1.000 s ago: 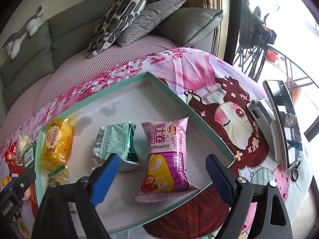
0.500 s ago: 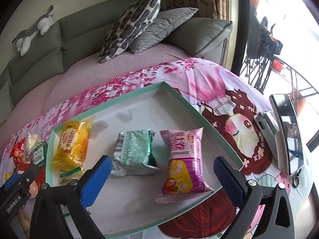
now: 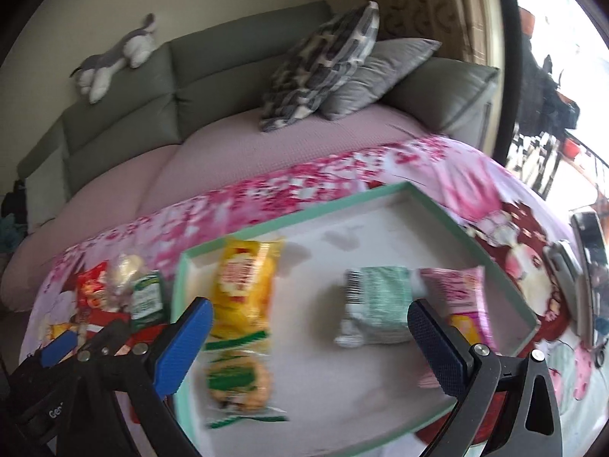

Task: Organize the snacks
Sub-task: 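Withdraw both grippers from the tray toward the snack pile, then grasp the beige bread bag with the left gripper while the right grasps the orange jelly cup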

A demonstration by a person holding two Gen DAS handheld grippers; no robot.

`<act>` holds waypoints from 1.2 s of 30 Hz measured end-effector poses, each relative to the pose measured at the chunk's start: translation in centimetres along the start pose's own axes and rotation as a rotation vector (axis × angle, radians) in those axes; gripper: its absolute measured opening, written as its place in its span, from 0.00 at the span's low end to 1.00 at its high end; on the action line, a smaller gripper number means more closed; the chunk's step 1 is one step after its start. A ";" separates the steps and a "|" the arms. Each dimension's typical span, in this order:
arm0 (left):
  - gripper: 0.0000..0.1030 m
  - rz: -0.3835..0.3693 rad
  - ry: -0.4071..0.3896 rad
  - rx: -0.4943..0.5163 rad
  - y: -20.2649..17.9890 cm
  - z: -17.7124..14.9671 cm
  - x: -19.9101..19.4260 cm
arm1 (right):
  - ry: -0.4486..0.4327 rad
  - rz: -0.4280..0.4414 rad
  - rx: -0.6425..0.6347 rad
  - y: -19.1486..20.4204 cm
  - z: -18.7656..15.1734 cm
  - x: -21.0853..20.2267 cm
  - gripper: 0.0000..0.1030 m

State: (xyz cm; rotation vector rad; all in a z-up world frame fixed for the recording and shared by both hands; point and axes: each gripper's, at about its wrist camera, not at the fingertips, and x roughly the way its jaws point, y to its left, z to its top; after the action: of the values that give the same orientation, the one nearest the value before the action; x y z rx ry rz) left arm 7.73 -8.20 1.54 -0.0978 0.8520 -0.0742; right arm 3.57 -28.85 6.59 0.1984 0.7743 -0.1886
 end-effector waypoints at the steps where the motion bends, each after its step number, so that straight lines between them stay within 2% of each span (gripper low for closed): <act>1: 0.95 0.000 0.004 -0.010 0.4 0.2 -0.1 | 0.001 -0.002 -0.022 0.9 -0.1 0.0 1.00; 12: 0.95 0.067 0.020 -0.048 5.4 2.1 -0.4 | 0.046 0.006 -0.117 6.4 -0.7 1.2 1.00; 19: 0.95 0.076 0.036 -0.055 8.5 2.2 0.0 | 0.070 0.020 -0.134 9.0 -1.3 2.0 1.00; 23: 0.95 0.066 0.069 -0.112 11.2 2.0 0.4 | 0.079 0.032 -0.150 10.6 -1.7 2.3 1.00; 29: 0.95 0.072 0.070 -0.181 15.0 1.6 0.1 | 0.085 0.079 -0.206 13.7 -2.7 2.3 1.00; 36: 0.95 0.073 0.105 -0.194 16.8 0.9 0.9 | 0.139 0.136 -0.242 16.2 -4.2 2.8 0.86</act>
State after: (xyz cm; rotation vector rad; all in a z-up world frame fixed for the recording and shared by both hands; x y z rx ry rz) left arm 9.43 8.42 -0.49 -0.2462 0.9659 0.0732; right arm 6.60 -12.41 3.38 0.0350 0.9108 0.0489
